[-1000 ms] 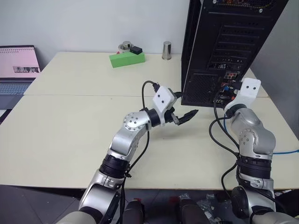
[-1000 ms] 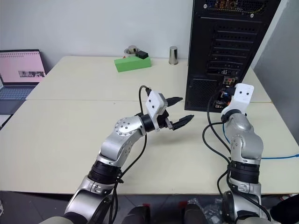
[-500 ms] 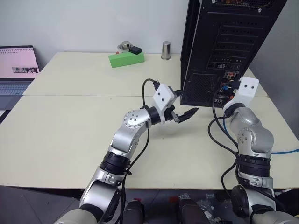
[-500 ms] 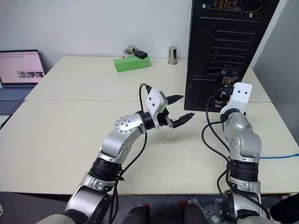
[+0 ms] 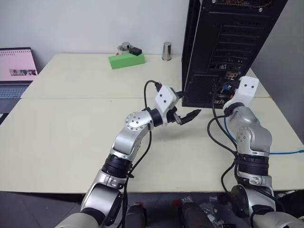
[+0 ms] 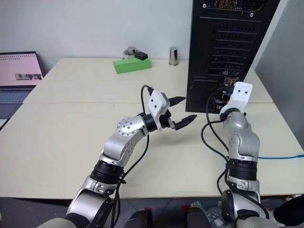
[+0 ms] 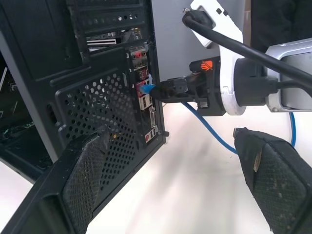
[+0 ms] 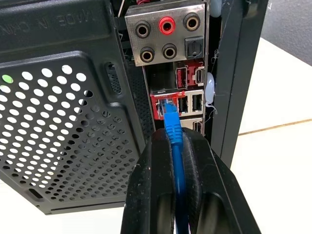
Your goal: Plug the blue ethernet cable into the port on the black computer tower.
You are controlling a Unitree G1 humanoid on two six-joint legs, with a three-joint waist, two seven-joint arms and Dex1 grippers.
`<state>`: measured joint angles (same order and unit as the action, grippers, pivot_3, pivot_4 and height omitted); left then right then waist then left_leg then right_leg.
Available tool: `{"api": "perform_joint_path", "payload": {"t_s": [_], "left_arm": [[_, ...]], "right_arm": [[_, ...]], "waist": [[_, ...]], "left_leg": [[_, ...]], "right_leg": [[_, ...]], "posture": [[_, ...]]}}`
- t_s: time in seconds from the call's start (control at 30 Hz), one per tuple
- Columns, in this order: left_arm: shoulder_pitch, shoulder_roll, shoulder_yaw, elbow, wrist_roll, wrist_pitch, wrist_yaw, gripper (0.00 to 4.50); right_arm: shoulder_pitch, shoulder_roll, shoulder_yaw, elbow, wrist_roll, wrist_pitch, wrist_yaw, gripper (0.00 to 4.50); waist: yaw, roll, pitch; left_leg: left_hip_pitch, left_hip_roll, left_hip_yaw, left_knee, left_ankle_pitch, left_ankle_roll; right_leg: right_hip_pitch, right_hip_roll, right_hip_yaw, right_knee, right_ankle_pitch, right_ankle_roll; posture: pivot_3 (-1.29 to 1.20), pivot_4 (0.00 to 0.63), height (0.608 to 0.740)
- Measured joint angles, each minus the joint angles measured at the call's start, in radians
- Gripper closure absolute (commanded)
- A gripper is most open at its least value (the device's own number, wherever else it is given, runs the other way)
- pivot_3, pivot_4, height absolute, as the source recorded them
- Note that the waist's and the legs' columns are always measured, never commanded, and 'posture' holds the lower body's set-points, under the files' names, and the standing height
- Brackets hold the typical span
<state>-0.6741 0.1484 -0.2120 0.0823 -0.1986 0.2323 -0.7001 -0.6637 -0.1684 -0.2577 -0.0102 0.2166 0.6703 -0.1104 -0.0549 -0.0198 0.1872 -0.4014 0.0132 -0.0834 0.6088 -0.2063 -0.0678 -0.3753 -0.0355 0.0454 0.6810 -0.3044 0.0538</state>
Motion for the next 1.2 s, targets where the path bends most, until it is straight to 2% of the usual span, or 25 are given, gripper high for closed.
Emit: {"api": "perform_joint_path", "payload": {"t_s": [0.37, 0.4, 0.5, 0.67, 0.87, 1.07, 1.2], "left_arm": [[0.000, -0.004, 0.000, 0.000, 0.001, 0.000, 0.009, 0.18], [0.000, -0.004, 0.000, 0.000, 0.001, 0.000, 0.009, 0.13], [0.000, -0.004, 0.000, 0.000, 0.001, 0.000, 0.010, 0.10], [0.000, -0.005, 0.002, 0.000, 0.001, -0.003, 0.009, 0.10], [-0.011, -0.008, 0.005, 0.012, 0.000, -0.018, -0.001, 0.10], [-0.019, -0.011, 0.005, 0.031, 0.000, -0.026, -0.012, 0.10], [-0.020, 0.014, 0.005, 0.034, 0.006, -0.021, -0.012, 0.10]], "right_arm": [[-0.022, 0.009, 0.004, 0.064, 0.002, -0.053, 0.021, 4.50], [-0.022, 0.009, 0.004, 0.065, 0.002, -0.055, 0.023, 4.16], [-0.022, 0.008, 0.004, 0.065, 0.002, -0.055, 0.027, 3.70], [-0.012, -0.014, 0.009, 0.052, 0.002, -0.054, 0.060, 2.64], [0.064, -0.057, 0.017, -0.017, 0.009, -0.022, 0.106, 1.51], [0.125, -0.112, 0.011, -0.128, 0.030, 0.025, 0.149, 0.13], [0.185, -0.179, 0.005, -0.218, 0.078, 0.044, 0.237, 0.05]], "waist": [[-0.012, 0.000, 0.000], [-0.013, 0.000, 0.000], [-0.015, 0.000, 0.000], [-0.006, 0.000, 0.000], [0.007, 0.000, 0.000], [0.006, 0.001, 0.000], [0.007, 0.001, 0.000]], "left_leg": [[0.001, 0.000, 0.001, 0.000, 0.000, 0.000], [0.001, 0.000, 0.001, 0.000, 0.000, 0.000], [0.001, 0.000, 0.001, 0.000, 0.000, 0.000], [-0.001, 0.000, 0.001, 0.000, 0.000, 0.000], [-0.001, 0.000, 0.001, 0.000, 0.000, 0.000], [-0.001, 0.000, 0.001, 0.000, 0.000, 0.000], [-0.001, 0.000, 0.000, 0.000, 0.000, 0.000]], "right_leg": [[0.000, 0.000, 0.002, 0.000, 0.000, 0.001], [0.000, 0.000, 0.002, 0.000, 0.000, 0.001], [0.000, 0.000, 0.002, 0.000, 0.000, 0.001], [-0.001, 0.000, 0.001, -0.001, 0.000, 0.001], [-0.001, 0.000, 0.001, -0.001, 0.000, 0.001], [-0.001, 0.000, 0.001, -0.001, 0.000, 0.001], [-0.001, 0.000, 0.000, -0.001, 0.000, 0.001]], "posture": [[0.00, 0.150, 0.740], [0.00, 0.150, 0.740], [0.00, 0.150, 0.740], [0.00, 0.150, 0.740], [0.00, 0.150, 0.740], [0.00, 0.150, 0.740], [0.00, 0.150, 0.740]]}}
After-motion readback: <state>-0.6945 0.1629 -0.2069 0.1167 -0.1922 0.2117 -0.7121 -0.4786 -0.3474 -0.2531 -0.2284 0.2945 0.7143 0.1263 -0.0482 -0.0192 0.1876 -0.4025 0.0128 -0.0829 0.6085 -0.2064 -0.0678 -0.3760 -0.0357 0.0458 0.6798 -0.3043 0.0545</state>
